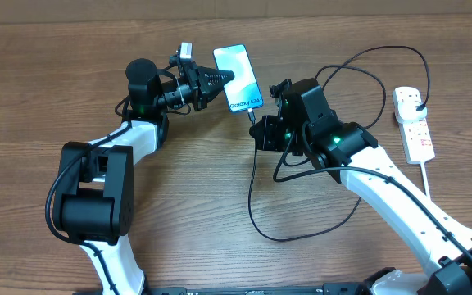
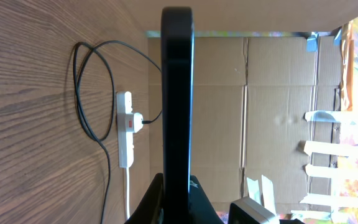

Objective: Plug charger to phone and switch on socket
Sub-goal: 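Align the plug tip with the phone's port using the right gripper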

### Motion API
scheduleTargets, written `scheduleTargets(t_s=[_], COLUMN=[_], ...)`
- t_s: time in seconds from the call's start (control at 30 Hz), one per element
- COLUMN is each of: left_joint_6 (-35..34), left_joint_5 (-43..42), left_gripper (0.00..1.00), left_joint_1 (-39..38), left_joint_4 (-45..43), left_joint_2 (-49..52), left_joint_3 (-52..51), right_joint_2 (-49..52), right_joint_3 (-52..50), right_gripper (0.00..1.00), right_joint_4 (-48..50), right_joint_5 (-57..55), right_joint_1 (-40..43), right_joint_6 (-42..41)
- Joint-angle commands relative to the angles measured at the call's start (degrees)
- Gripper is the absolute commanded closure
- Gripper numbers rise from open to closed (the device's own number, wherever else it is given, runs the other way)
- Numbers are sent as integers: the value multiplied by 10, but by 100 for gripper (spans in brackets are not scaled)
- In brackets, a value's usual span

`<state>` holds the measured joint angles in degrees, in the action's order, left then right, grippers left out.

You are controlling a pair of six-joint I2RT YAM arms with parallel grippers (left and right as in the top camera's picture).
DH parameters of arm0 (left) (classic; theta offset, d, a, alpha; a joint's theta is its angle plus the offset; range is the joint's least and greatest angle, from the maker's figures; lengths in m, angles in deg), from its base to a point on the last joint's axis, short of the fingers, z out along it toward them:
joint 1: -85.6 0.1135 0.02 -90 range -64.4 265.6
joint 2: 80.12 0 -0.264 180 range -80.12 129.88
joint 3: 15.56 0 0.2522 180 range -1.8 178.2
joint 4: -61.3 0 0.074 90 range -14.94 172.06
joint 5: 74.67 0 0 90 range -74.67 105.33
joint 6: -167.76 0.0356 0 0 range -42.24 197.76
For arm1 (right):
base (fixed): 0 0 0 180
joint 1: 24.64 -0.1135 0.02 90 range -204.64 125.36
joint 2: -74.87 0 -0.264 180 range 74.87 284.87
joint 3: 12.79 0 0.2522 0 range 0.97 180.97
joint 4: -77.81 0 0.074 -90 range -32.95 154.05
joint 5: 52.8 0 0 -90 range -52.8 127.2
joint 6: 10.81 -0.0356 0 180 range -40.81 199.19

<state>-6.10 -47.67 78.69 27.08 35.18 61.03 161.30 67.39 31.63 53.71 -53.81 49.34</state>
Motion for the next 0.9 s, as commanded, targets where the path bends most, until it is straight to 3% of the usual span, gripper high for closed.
scheduleTargets(t_s=[0.0, 0.87], left_joint_6=[11, 0], left_joint_5=[-7, 9], left_gripper=[95, 96], left_joint_1=[1, -4], left_joint_4=[-7, -7], left_joint_2=[-3, -3], left_joint_3=[17, 17], right_joint_2=[4, 4], right_joint_3=[-2, -2], right_gripper=[96, 96], right_joint_4=[2, -2], right_joint_5=[1, 7], right_joint_1=[4, 4], right_joint_6=[-4, -8])
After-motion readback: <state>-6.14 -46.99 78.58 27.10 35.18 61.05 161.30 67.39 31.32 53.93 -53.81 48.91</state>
